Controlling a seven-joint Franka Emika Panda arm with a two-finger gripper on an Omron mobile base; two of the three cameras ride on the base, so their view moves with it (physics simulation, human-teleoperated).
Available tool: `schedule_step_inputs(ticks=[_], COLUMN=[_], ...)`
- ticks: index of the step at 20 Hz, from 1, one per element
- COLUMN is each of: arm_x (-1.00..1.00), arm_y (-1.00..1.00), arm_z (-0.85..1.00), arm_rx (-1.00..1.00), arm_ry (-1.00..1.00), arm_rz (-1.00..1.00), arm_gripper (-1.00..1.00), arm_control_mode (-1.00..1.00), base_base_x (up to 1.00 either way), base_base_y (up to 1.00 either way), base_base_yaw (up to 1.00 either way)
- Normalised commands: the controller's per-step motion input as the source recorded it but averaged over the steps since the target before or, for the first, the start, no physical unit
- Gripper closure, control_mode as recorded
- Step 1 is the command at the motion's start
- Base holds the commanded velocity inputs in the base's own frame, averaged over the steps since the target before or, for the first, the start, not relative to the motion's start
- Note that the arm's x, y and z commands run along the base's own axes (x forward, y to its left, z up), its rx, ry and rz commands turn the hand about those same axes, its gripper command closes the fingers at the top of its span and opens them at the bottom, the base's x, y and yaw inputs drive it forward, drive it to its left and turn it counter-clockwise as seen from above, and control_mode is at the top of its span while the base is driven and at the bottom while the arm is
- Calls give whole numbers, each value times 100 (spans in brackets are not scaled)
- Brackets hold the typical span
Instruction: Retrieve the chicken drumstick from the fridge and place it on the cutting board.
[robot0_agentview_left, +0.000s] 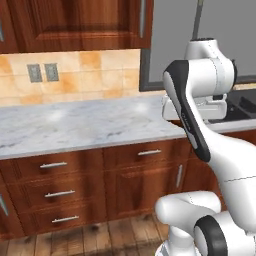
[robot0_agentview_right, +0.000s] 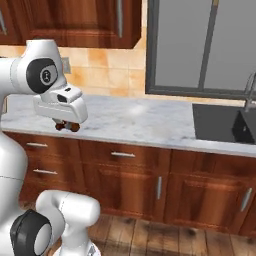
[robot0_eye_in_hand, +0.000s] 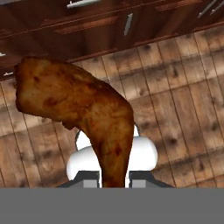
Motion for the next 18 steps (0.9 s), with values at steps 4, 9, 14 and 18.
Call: schedule_step_inputs(ticks=[4, 9, 14, 18], arm_x=[0, 0, 0, 0], arm_y=[0, 0, 0, 0], arm_z=[0, 0, 0, 0], arm_rx=[0, 0, 0, 0], arm_ry=[0, 0, 0, 0], arm_rz=[0, 0, 0, 0], arm_gripper=[100, 100, 100, 100], arm_control_mode=[100, 100, 100, 100], base_base_x=[27, 27, 26, 52], base_base_y=[100, 100, 100, 100], base_base_yaw=[-21, -22, -22, -26])
